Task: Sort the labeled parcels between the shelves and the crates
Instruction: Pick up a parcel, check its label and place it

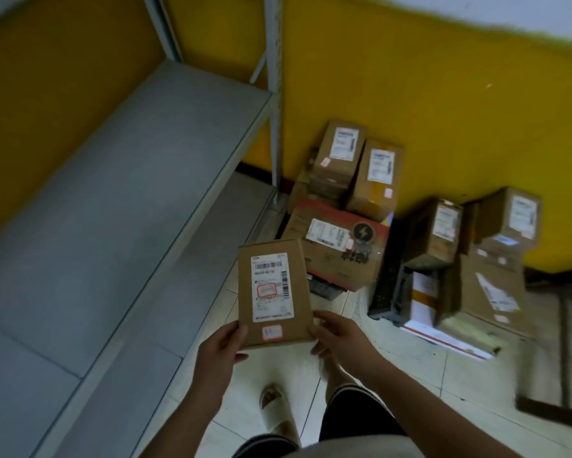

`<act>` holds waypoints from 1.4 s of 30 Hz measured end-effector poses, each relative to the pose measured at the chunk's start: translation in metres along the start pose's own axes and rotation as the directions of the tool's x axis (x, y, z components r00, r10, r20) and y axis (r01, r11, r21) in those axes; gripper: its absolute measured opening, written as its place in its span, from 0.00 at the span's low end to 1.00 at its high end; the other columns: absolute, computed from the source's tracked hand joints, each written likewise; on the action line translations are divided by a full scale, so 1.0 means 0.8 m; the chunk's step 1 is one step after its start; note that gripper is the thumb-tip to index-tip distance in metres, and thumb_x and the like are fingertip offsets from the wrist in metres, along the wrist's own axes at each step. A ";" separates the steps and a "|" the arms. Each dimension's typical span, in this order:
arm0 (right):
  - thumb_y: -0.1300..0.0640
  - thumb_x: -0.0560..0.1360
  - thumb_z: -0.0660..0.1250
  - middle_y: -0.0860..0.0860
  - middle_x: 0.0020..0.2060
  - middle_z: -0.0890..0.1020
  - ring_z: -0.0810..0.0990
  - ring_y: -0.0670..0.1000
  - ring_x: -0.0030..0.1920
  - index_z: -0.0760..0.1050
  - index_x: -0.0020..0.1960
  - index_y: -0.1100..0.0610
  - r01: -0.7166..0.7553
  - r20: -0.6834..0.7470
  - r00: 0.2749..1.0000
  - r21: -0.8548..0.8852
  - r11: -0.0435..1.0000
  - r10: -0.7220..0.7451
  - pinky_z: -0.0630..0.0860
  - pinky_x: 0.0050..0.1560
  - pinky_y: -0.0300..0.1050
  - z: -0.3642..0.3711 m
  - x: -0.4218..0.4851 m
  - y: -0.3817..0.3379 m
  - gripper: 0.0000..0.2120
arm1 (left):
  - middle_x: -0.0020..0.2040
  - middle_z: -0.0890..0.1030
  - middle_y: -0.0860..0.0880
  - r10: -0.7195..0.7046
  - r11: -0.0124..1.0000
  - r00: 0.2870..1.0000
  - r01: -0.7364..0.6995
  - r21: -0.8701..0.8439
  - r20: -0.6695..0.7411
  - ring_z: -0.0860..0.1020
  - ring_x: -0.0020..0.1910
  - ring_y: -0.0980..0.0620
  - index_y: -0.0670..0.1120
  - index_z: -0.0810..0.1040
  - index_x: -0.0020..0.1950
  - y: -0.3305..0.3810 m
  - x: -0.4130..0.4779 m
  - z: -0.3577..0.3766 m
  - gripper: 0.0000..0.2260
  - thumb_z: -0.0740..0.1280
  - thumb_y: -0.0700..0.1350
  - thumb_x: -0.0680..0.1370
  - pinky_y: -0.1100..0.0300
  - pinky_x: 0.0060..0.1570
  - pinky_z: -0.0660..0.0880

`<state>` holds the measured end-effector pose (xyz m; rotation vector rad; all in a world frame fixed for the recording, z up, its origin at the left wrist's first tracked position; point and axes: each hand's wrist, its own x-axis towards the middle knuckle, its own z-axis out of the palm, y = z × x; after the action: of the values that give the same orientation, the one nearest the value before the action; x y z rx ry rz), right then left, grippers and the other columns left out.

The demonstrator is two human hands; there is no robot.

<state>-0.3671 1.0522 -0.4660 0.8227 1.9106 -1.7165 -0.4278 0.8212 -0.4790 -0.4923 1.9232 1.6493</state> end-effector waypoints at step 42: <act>0.55 0.81 0.65 0.52 0.52 0.84 0.85 0.52 0.49 0.76 0.61 0.47 -0.009 -0.260 0.958 0.394 0.919 0.121 0.82 0.51 0.46 -0.265 0.118 -0.075 0.10 | 0.55 0.86 0.50 -0.089 0.960 0.943 -0.004 0.280 0.320 0.83 0.56 0.49 0.51 0.83 0.60 0.219 0.189 0.278 0.10 0.69 0.44 0.80 0.55 0.53 0.80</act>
<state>-0.4629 1.2720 -0.4582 1.3258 1.7001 -2.0642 -0.6133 1.0822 -0.4569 -0.1325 1.8331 1.3070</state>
